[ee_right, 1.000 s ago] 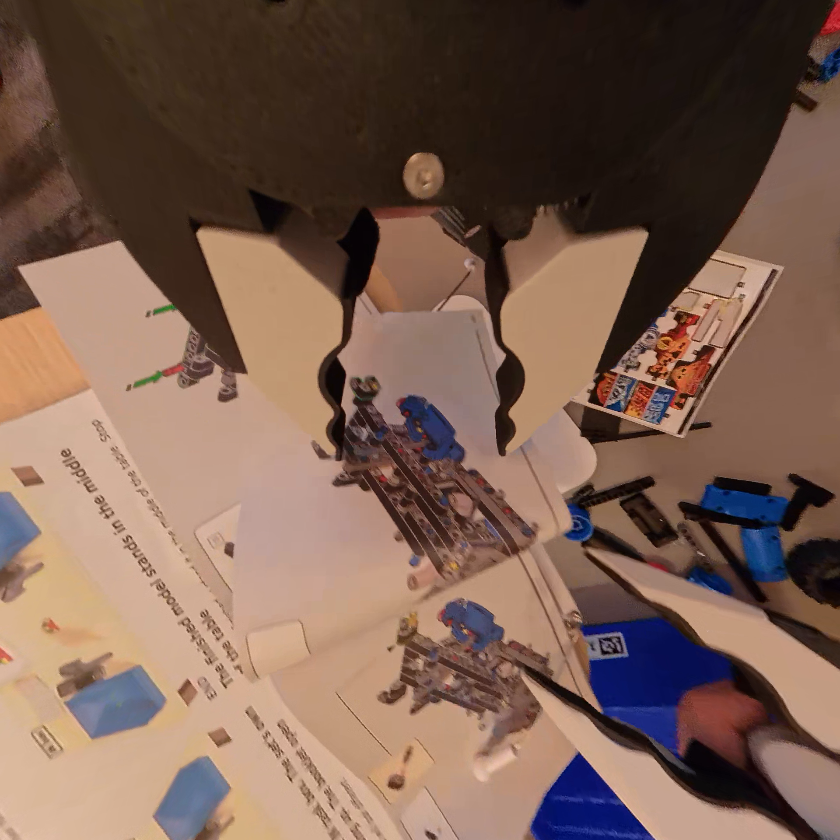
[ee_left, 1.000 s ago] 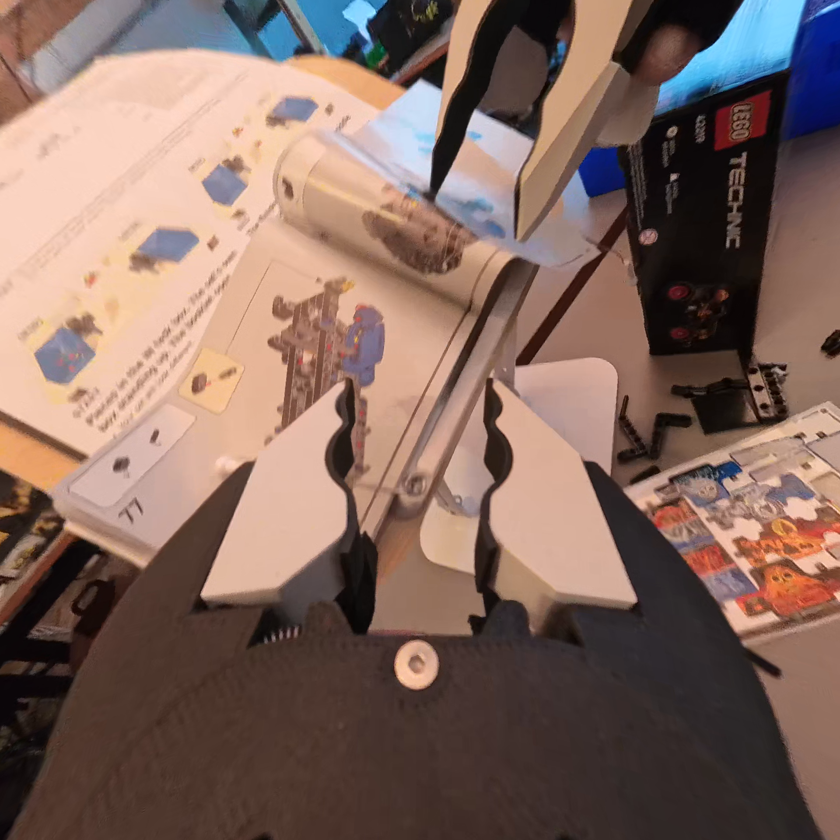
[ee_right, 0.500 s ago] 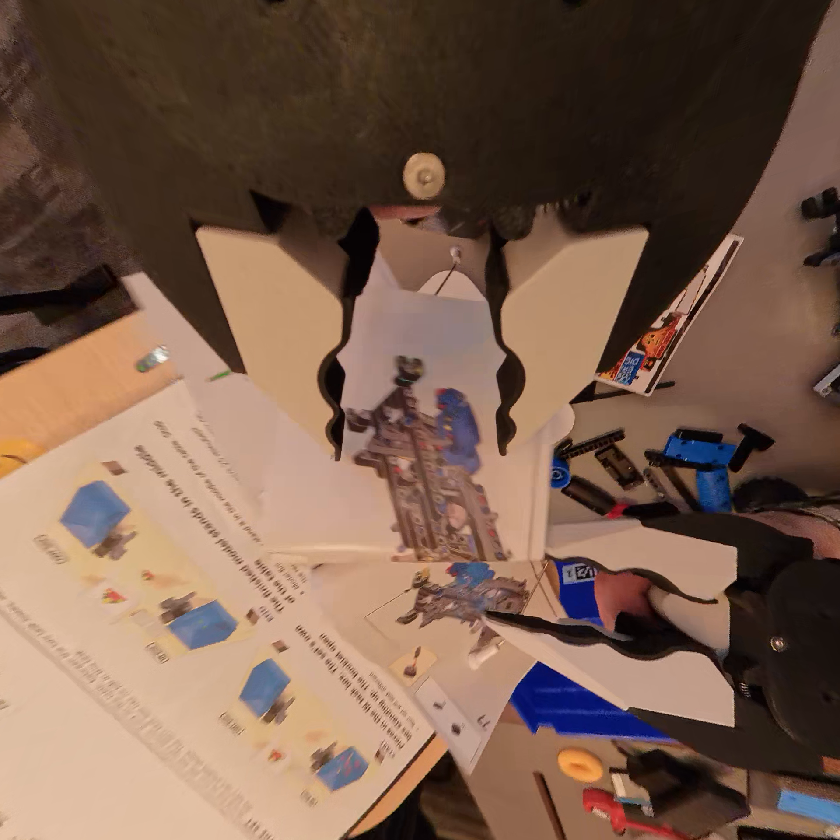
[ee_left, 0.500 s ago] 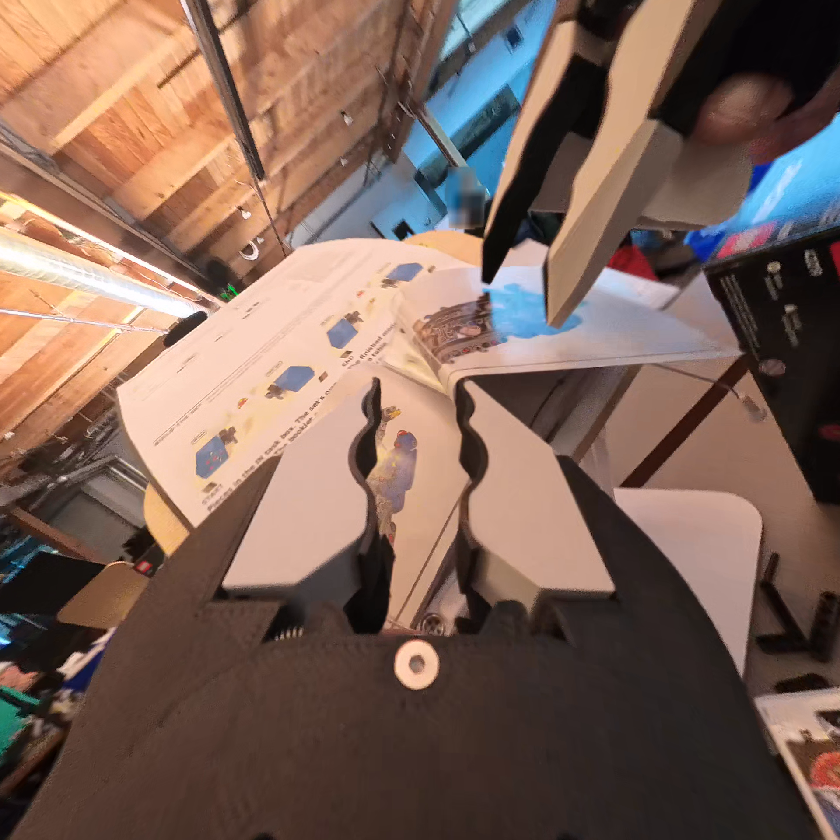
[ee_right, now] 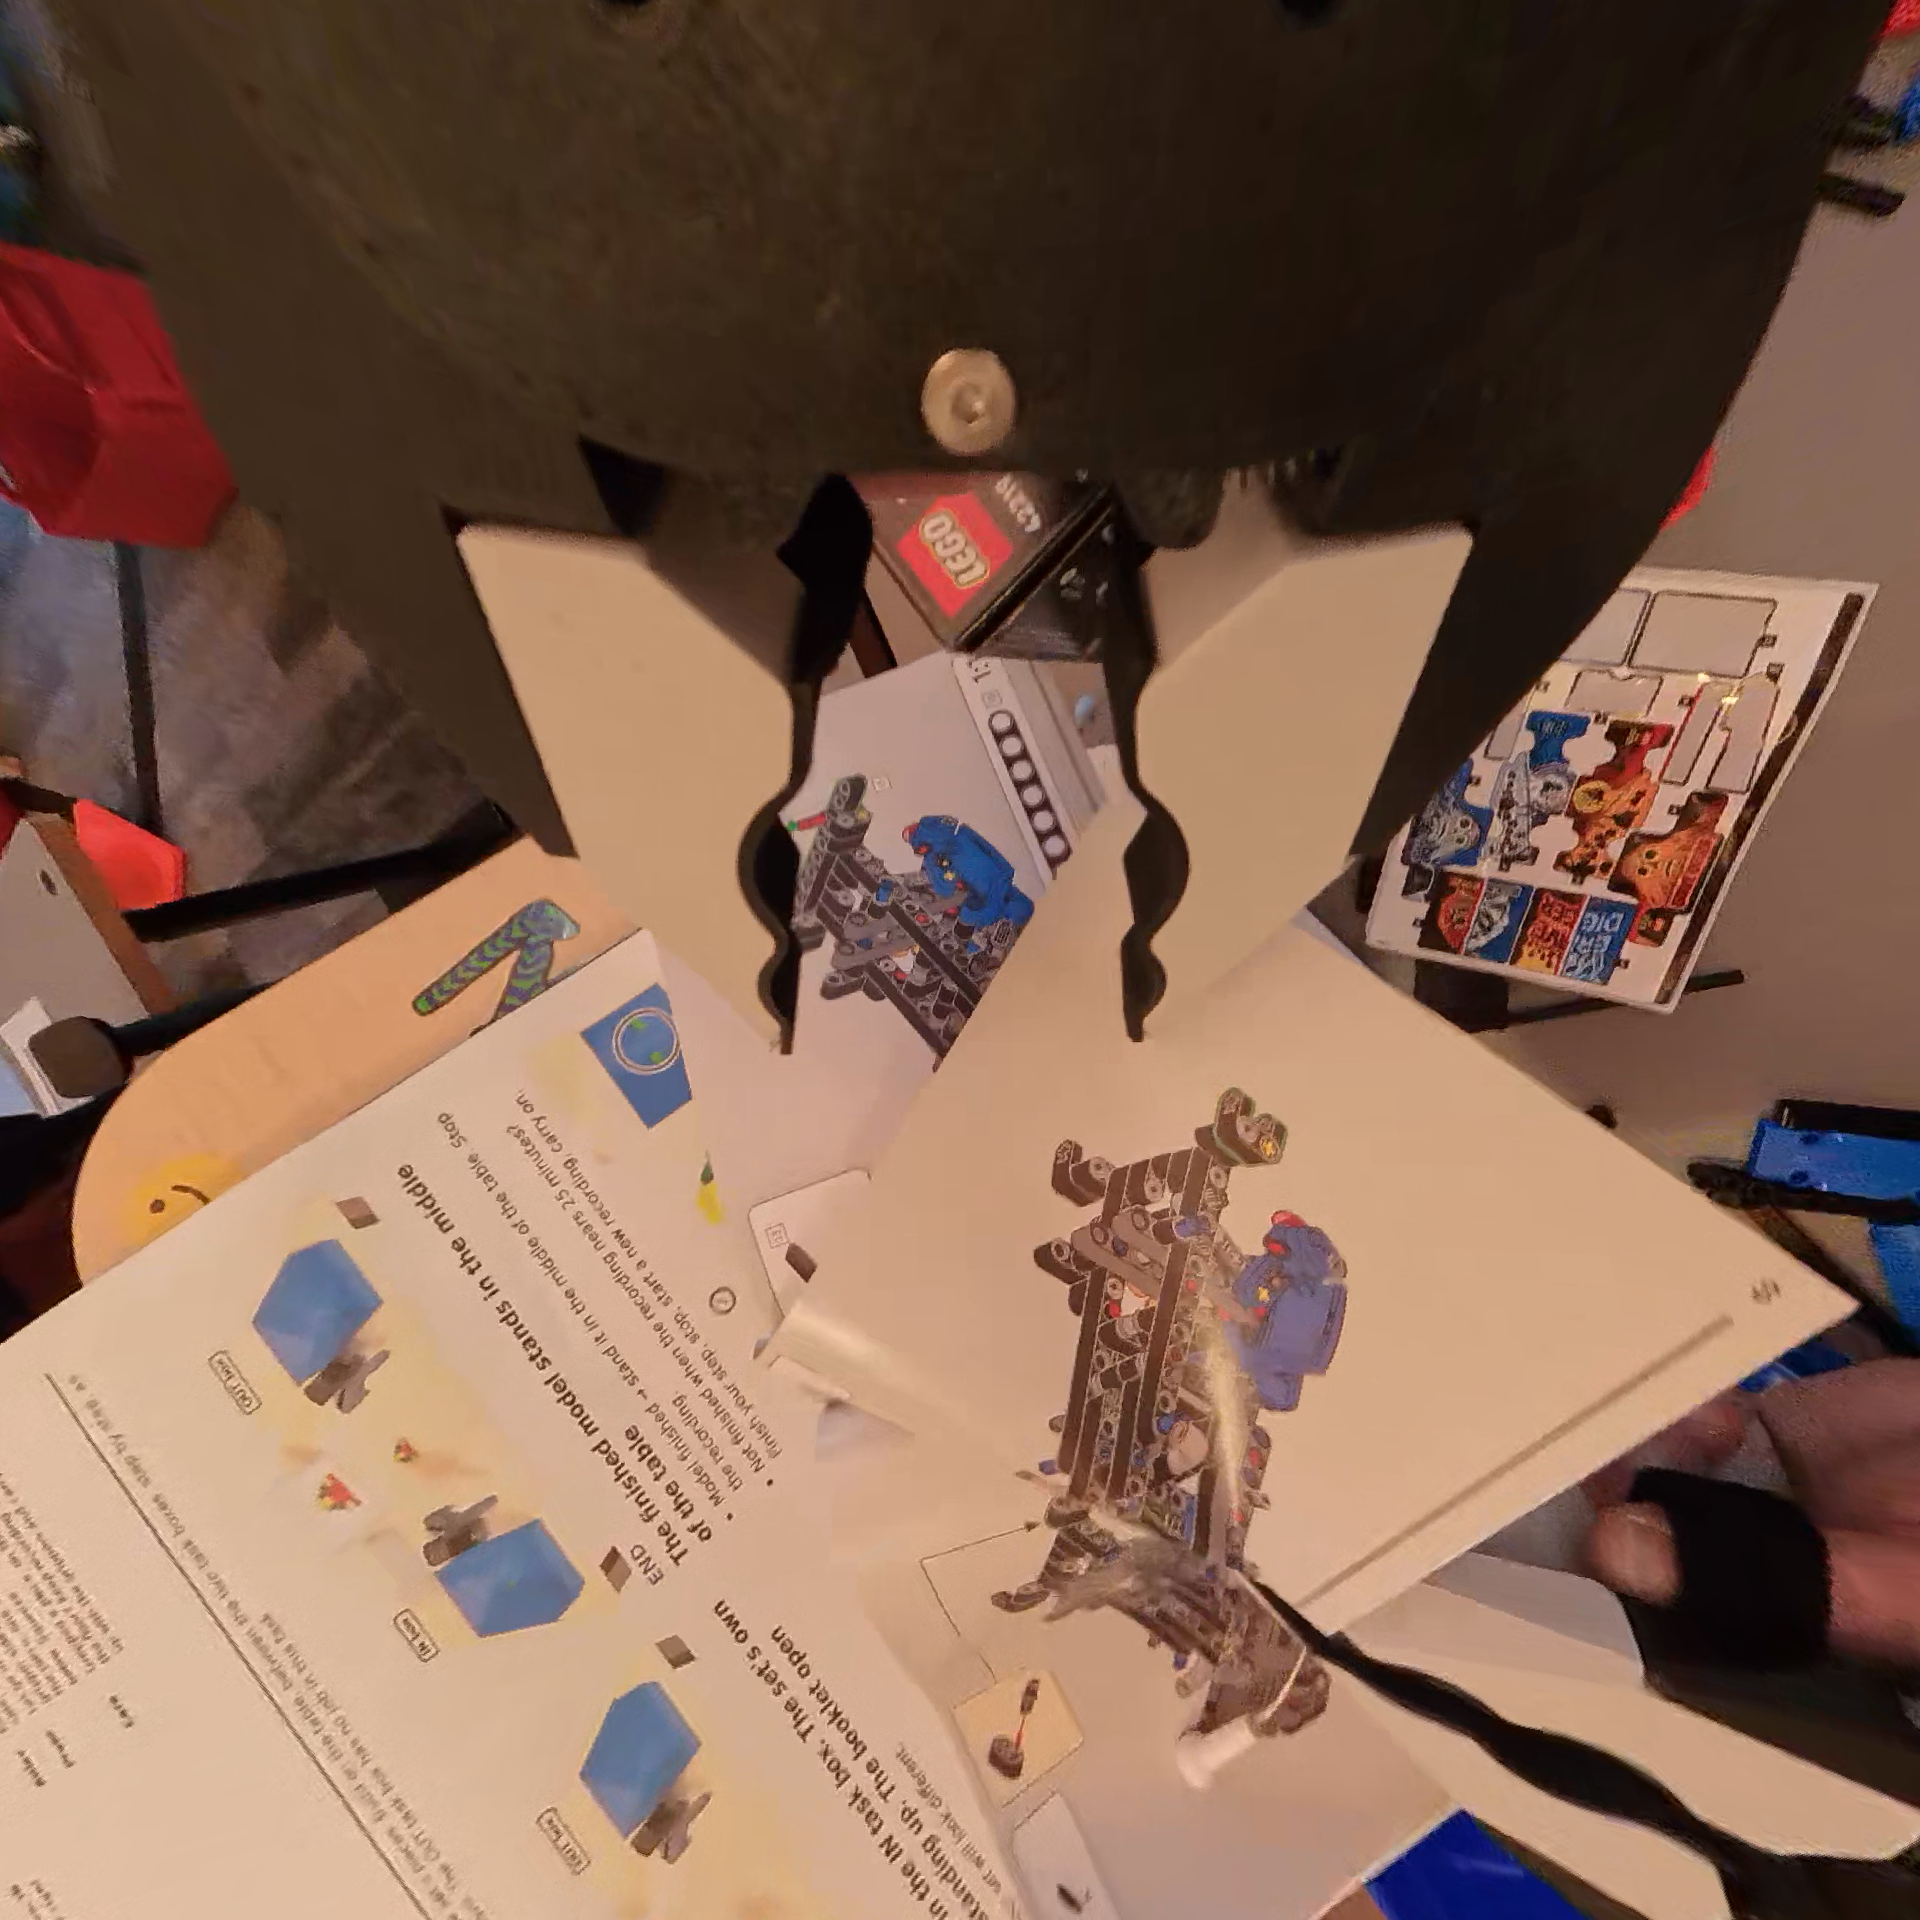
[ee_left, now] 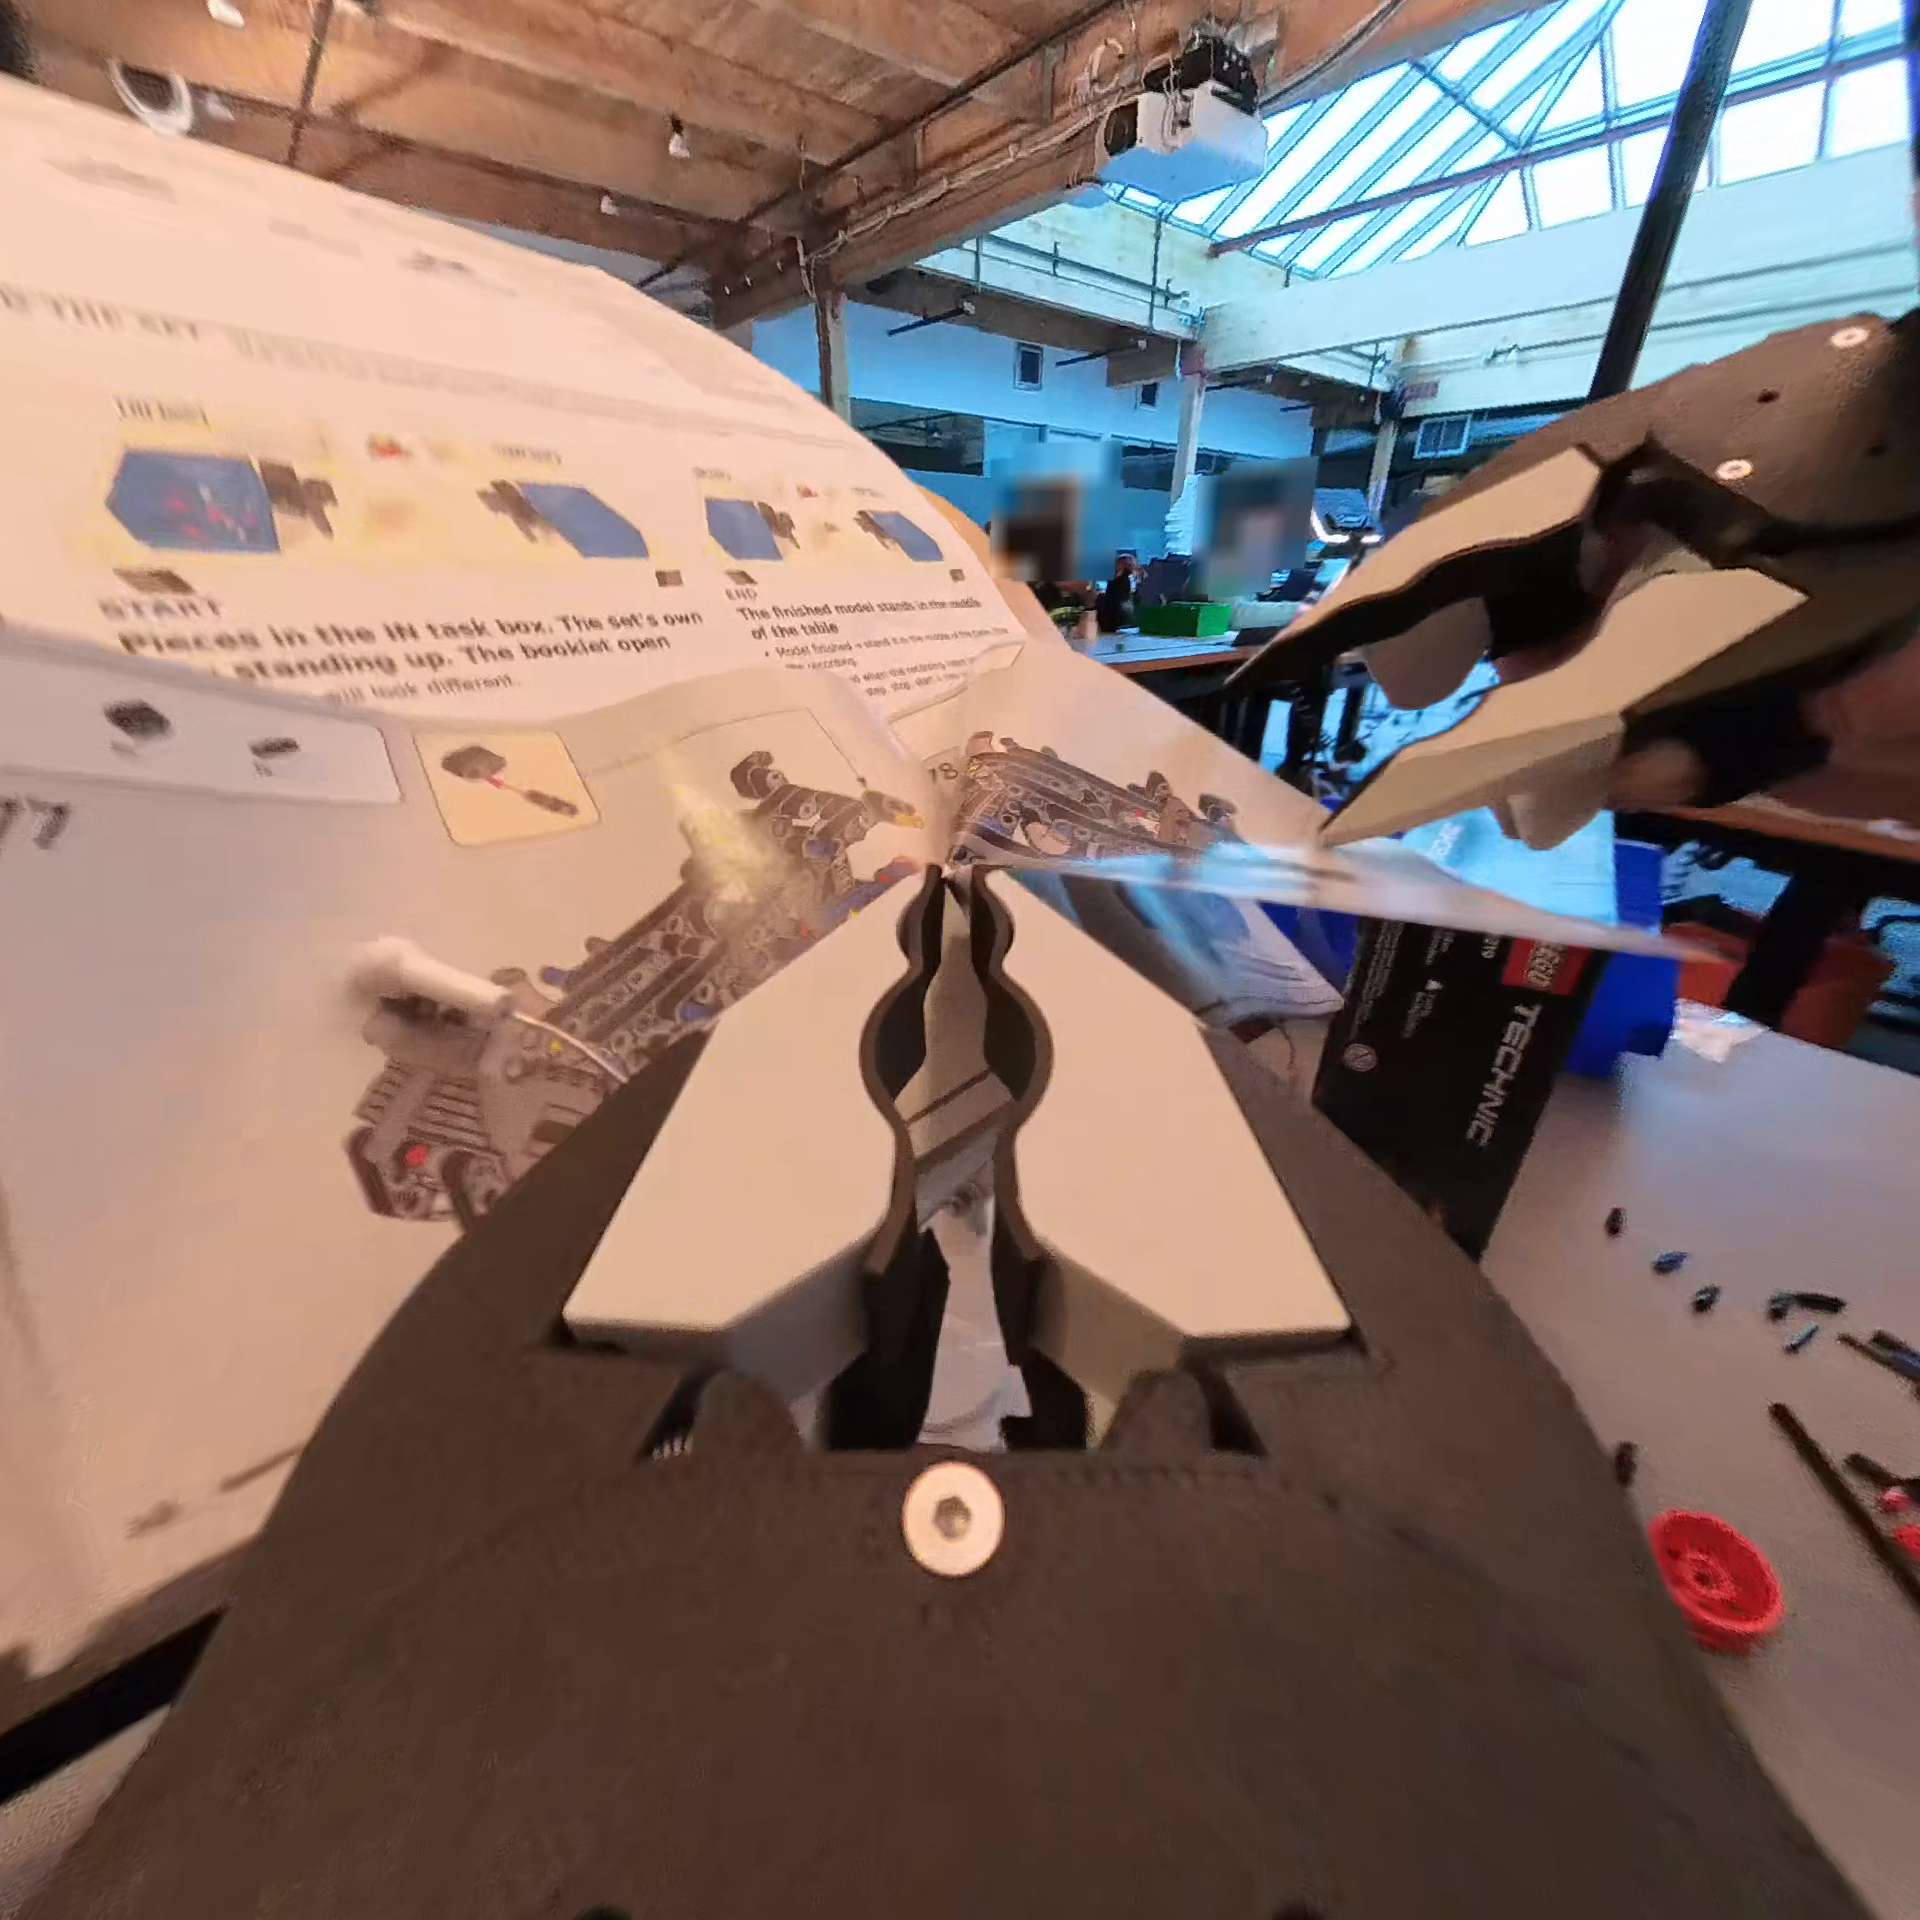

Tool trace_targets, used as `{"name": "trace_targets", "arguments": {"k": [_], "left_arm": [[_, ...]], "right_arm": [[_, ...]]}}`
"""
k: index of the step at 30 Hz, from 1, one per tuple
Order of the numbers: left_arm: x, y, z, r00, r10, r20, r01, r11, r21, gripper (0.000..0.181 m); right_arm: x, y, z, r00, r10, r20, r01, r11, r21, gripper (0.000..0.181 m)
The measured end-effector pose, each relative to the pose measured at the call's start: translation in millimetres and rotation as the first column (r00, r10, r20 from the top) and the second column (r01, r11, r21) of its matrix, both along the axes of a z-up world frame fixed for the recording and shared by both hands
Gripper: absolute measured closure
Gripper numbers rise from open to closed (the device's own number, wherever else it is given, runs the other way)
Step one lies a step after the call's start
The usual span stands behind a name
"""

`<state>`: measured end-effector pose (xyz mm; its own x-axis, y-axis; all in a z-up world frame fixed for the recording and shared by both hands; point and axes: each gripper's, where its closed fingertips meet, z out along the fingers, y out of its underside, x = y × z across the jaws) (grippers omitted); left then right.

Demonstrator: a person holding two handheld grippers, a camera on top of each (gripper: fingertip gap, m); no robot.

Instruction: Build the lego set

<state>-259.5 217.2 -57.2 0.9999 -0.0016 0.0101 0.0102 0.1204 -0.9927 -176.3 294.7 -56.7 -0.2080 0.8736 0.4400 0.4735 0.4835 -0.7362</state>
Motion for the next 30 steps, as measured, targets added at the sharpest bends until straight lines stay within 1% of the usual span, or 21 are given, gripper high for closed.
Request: {"name": "trace_targets", "arguments": {"k": [1,2,3,5,7,9,10,12,13,14,15,16,18,20,22,24,25,27,30], "left_arm": [[-1,0,-1,1.0,-0.009,0.024,0.009,1.0,0.0,0.178],[-2,0,-3,0.999,-0.013,0.046,0.013,1.0,0.003,0.179],[-3,1,-4,0.998,-0.021,0.066,0.021,1.0,0.006,0.179],[-3,3,-6,0.995,-0.029,0.095,0.029,1.0,0.007,0.179],[-5,4,-5,0.987,-0.044,0.152,0.04,0.999,0.032,0.179],[-7,4,-3,0.98,-0.051,0.193,0.042,0.998,0.049,0.18],[-8,4,-2,0.978,-0.053,0.204,0.043,0.998,0.054,0.18],[-8,2,2,0.982,-0.032,0.188,0.019,0.997,0.071,0.181],[-6,3,5,0.984,-0.032,0.175,0.019,0.997,0.076,0.181],[-2,4,6,0.984,-0.041,0.172,0.029,0.997,0.075,0.181],[-1,6,7,0.983,-0.048,0.177,0.035,0.996,0.076,0.181],[1,7,8,0.983,-0.053,0.178,0.04,0.996,0.078,0.181],[0,8,9,0.983,-0.052,0.177,0.039,0.996,0.077,0.178],[-2,8,11,0.983,-0.047,0.176,0.034,0.996,0.078,0.173],[-7,5,15,0.984,-0.037,0.172,0.022,0.996,0.09,0.167],[-13,3,17,0.987,-0.019,0.157,0.006,0.997,0.082,0.163],[-17,1,20,0.988,-0.007,0.151,-0.006,0.996,0.087,0.162],[-27,-5,23,0.991,0.025,0.135,-0.037,0.995,0.088,0.161],[-34,-10,21,0.992,0.021,0.121,-0.028,0.998,0.055,0.166]], "right_arm": [[4,-2,-2,1.0,-0.001,0.024,0.0,1.0,0.018,0.119],[11,-7,-8,0.998,0.018,0.068,-0.021,0.999,0.04,0.125],[19,-14,-15,0.99,0.046,0.13,-0.055,0.996,0.068,0.142],[26,-22,-24,0.98,0.048,0.194,-0.075,0.988,0.135,0.144],[30,-37,-38,0.961,0.084,0.264,-0.118,0.986,0.115,0.147],[34,-52,-52,0.933,0.145,0.331,-0.186,0.978,0.097,0.158],[38,-59,-59,0.914,0.174,0.368,-0.219,0.972,0.085,0.166],[33,-66,-68,0.902,0.196,0.384,-0.244,0.967,0.079,0.17],[26,-66,-72,0.905,0.185,0.382,-0.236,0.967,0.092,0.172],[17,-57,-77,0.916,0.136,0.377,-0.2,0.97,0.137,0.175],[8,-42,-77,0.933,0.059,0.354,-0.14,0.968,0.207,0.177],[1,-32,-74,0.945,0.018,0.326,-0.102,0.965,0.24,0.181],[-6,-23,-74,0.951,0.005,0.308,-0.079,0.971,0.226,0.181],[-9,-8,-69,0.959,-0.042,0.281,-0.033,0.966,0.257,0.181],[-11,-1,-60,0.966,-0.053,0.251,0.0,0.979,0.206,0.181],[-12,18,-55,0.964,-0.115,0.241,0.06,0.973,0.224,0.181],[-13,23,-55,0.961,-0.126,0.245,0.073,0.974,0.216,0.181],[-16,25,-53,0.962,-0.119,0.246,0.074,0.98,0.186,0.181],[-15,25,-53,0.953,-0.121,0.276,0.061,0.974,0.218,0.181]]}}
